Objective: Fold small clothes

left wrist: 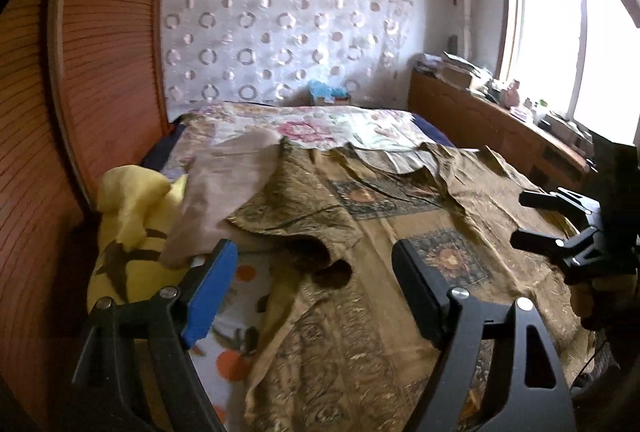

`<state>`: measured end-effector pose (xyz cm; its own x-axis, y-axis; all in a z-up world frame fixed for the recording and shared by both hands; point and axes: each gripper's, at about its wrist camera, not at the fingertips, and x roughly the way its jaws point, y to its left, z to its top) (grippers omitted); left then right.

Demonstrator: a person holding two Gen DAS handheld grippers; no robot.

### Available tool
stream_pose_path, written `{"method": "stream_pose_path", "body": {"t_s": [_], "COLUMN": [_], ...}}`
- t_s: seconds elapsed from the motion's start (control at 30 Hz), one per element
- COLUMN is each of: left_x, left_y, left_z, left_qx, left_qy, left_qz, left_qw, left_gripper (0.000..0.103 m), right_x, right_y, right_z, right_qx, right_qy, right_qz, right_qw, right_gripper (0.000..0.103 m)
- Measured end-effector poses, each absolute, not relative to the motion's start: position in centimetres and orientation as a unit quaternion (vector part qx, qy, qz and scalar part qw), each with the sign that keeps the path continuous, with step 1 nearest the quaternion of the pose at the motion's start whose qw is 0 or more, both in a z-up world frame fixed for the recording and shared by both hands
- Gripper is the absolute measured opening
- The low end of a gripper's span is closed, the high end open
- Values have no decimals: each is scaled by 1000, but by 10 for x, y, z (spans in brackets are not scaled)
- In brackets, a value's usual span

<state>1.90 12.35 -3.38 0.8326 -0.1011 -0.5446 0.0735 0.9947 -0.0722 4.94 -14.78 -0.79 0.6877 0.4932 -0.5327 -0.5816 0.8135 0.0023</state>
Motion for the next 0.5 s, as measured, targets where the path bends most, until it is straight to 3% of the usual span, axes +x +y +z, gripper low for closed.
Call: {"method": "stream_pose_path", "body": {"t_s": [0.2, 0.5], "left_x": [5, -13], "left_y": [137, 156], "left_z": [-36, -42], "left_qx": [-25, -41], "left_qy": [279, 278], "left_qz": [-18, -6], "left_qw": [960, 960], "left_gripper": [80, 80], "right_x": [76, 118], "right_y": [-116, -27], "right_z": [-3, -17], "right_qx": [-99, -158], "right_qy": [270, 293], "right_qz": [334, 394], "right_qw": [898, 857], "right_gripper": [77, 58]}}
